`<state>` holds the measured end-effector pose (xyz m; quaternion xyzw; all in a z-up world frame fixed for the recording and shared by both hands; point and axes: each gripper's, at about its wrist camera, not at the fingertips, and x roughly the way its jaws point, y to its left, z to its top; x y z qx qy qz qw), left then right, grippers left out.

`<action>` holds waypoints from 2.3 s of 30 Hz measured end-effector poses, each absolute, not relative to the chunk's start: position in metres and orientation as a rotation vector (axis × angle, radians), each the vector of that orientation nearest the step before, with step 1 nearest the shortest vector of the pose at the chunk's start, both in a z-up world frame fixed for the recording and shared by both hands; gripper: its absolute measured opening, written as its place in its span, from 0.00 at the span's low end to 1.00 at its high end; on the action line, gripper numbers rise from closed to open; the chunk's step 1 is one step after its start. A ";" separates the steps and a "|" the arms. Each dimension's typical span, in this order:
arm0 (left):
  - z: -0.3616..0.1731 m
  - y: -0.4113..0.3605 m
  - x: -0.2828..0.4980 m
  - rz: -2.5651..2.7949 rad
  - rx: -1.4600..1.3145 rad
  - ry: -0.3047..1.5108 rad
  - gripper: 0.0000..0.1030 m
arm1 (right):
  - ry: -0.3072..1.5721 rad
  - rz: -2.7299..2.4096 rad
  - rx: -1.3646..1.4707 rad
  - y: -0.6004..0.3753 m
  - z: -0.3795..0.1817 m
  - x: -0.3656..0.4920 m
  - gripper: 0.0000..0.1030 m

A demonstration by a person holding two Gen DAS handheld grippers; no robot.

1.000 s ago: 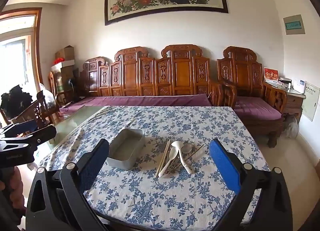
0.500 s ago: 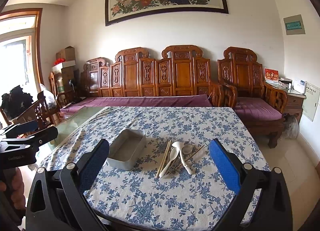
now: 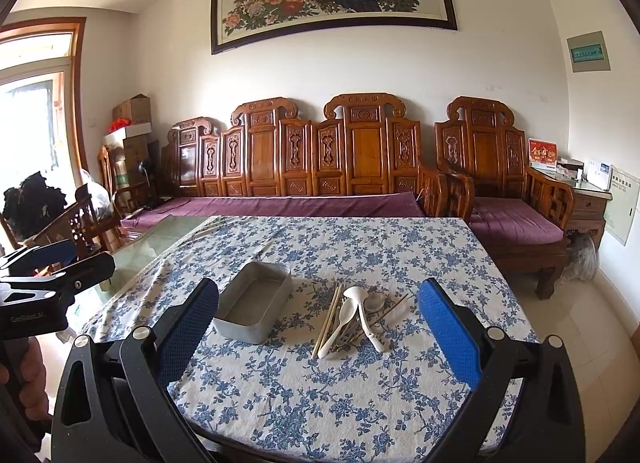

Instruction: Organize utensils

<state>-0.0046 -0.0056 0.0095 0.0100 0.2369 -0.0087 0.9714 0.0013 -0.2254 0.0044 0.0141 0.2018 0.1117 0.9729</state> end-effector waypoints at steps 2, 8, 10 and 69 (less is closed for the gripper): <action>0.010 -0.005 -0.005 -0.018 0.021 0.476 0.93 | 0.407 0.226 0.029 -0.226 0.005 0.001 0.98; 0.012 -0.007 -0.007 -0.018 0.022 0.471 0.93 | 0.407 0.226 0.029 -0.226 0.005 0.001 0.98; 0.012 -0.008 -0.007 -0.018 0.023 0.471 0.93 | 0.407 0.226 0.030 -0.226 0.004 0.001 0.98; -0.120 -0.061 0.144 -0.198 0.131 0.808 0.93 | 0.730 0.294 -0.045 -0.264 -0.146 0.178 0.47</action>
